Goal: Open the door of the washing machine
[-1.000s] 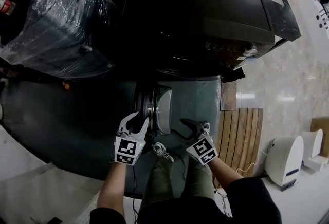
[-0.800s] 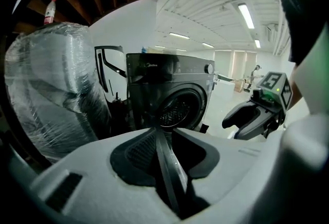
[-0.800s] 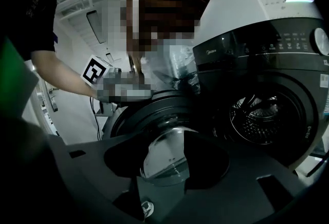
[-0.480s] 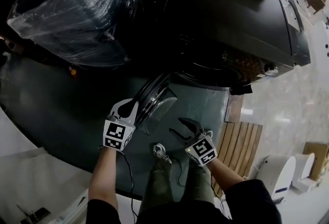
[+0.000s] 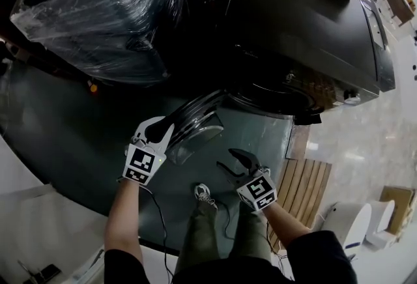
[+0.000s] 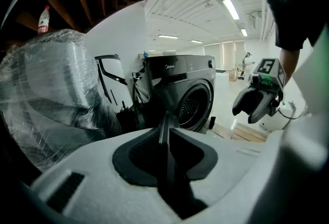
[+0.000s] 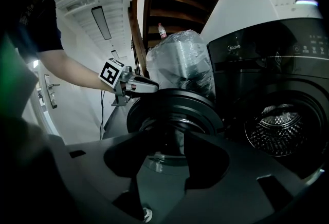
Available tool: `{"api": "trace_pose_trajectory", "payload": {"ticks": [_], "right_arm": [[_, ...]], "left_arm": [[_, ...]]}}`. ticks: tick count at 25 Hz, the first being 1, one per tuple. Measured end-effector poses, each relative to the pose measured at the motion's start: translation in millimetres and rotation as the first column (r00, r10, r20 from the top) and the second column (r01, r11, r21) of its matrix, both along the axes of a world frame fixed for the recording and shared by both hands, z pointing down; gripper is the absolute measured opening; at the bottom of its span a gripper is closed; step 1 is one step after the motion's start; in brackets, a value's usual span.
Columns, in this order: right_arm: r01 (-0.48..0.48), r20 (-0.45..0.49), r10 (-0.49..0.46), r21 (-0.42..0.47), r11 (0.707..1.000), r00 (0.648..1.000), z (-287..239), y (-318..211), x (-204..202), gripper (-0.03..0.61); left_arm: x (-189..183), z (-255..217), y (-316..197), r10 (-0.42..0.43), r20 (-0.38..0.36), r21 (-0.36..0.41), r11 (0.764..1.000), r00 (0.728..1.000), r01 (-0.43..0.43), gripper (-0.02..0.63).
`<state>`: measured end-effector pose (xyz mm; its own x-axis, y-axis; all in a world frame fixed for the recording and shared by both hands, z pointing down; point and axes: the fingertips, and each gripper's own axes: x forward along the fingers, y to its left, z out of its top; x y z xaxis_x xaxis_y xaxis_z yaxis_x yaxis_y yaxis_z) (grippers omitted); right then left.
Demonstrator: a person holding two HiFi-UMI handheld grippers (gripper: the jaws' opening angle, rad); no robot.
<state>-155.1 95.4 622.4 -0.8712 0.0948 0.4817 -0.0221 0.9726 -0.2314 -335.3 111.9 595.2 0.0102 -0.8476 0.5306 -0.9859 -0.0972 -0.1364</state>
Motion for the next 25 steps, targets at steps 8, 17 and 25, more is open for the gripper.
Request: {"api": "trace_pose_trajectory", "payload": {"ticks": [8, 17, 25], "right_arm": [[-0.001, 0.003, 0.001, -0.001, 1.000, 1.000, 6, 7, -2, 0.218], [-0.034, -0.036, 0.033, -0.001, 0.999, 0.999, 14, -3, 11, 0.218], [-0.127, -0.018, 0.127, -0.012, 0.992, 0.992, -2, -25, 27, 0.212]], "left_arm": [[-33, 7, 1, -0.093, -0.025, -0.053, 0.994, 0.995, 0.091, 0.089], [-63, 13, -16, -0.142, 0.010, -0.105, 0.984, 0.990, 0.142, 0.118], [-44, -21, -29, -0.179, -0.001, 0.023, 0.984, 0.984, 0.179, 0.062]]}}
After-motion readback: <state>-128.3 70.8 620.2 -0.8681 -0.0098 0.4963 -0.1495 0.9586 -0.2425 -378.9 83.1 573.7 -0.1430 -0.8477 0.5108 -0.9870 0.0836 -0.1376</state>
